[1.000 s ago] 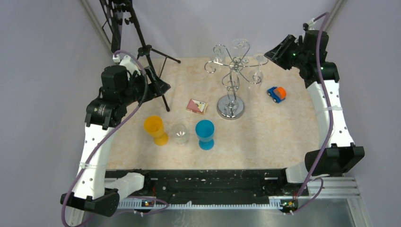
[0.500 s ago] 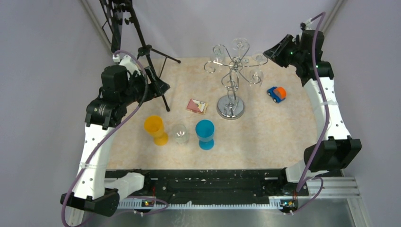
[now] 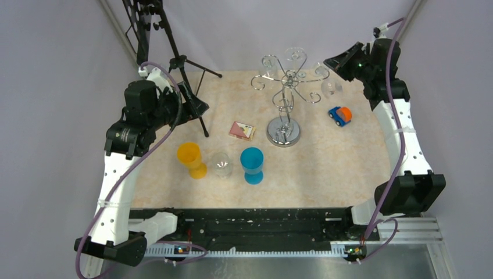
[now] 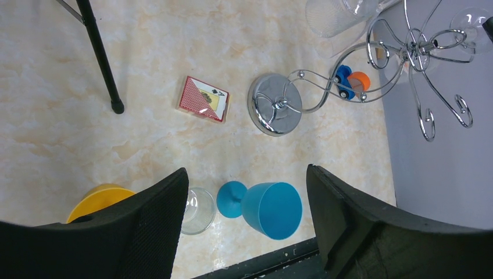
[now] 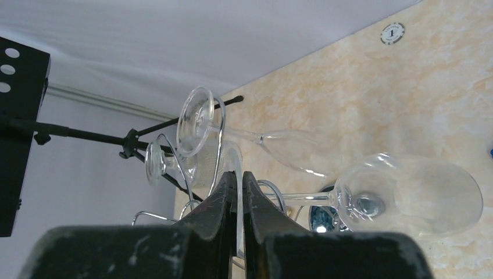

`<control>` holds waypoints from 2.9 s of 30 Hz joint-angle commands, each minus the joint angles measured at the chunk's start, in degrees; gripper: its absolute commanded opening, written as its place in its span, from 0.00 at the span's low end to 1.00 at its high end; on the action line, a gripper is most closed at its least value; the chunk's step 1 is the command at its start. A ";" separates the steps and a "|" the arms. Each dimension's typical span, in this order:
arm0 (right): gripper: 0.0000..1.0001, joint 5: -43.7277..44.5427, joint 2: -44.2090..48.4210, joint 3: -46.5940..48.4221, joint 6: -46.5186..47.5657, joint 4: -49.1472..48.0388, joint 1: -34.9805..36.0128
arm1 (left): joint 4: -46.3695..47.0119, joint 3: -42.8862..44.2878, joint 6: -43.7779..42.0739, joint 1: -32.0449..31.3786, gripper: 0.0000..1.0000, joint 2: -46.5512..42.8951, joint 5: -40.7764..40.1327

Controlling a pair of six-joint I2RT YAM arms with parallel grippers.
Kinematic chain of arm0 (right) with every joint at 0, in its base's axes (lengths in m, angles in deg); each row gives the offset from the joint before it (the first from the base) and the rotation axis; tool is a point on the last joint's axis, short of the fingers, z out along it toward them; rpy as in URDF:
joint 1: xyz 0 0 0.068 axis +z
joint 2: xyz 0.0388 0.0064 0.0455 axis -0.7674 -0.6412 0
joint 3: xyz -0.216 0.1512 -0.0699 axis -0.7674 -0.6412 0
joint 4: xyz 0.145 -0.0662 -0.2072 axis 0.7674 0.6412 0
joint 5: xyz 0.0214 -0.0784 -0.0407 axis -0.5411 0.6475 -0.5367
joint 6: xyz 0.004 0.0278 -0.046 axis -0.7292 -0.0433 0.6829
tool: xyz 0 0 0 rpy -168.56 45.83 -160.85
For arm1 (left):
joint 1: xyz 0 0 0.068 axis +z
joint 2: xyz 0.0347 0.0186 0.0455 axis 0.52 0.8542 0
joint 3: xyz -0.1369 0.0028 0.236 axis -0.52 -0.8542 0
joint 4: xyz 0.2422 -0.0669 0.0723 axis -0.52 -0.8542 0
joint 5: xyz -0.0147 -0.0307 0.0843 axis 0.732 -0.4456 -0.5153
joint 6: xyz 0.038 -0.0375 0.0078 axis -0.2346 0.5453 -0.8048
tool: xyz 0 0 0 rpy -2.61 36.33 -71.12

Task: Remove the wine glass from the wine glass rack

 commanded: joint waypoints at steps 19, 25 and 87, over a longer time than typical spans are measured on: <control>0.00 4.68 10.82 -5.21 -7.67 -6.53 -0.94 | 1.26 0.40 0.48 0.30 0.77 -2.15 -0.14; 0.00 0.95 11.78 -5.54 -9.63 -6.15 -0.94 | 1.29 0.16 0.44 0.30 0.77 -2.43 -0.01; 0.00 21.83 17.41 -11.05 -12.73 -9.92 -1.43 | 13.41 -3.61 -3.25 0.30 0.97 -7.77 9.15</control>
